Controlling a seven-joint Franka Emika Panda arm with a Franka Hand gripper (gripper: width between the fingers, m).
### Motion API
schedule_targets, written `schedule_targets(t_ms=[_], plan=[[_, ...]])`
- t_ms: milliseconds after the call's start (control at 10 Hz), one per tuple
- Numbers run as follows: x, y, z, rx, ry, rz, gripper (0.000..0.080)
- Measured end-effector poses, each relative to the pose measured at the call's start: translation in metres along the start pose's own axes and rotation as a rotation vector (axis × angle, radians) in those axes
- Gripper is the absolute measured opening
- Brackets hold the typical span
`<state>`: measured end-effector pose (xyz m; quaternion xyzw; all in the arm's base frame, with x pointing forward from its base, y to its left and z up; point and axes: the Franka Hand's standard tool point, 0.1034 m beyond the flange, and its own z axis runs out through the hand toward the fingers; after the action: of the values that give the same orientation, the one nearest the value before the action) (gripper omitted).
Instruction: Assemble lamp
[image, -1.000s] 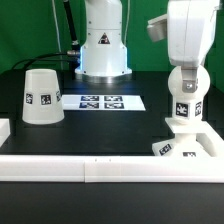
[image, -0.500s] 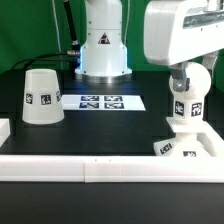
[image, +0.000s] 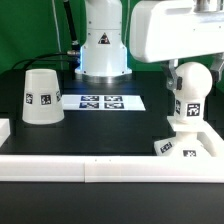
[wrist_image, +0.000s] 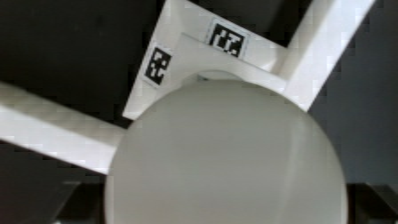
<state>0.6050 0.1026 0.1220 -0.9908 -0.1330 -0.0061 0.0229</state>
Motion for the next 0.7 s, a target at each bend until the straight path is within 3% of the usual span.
schedule_targets(t_ms=[700], plan=[[-0.0008, 0.0036, 0.0010, 0.004, 0.000, 0.530, 0.0577]])
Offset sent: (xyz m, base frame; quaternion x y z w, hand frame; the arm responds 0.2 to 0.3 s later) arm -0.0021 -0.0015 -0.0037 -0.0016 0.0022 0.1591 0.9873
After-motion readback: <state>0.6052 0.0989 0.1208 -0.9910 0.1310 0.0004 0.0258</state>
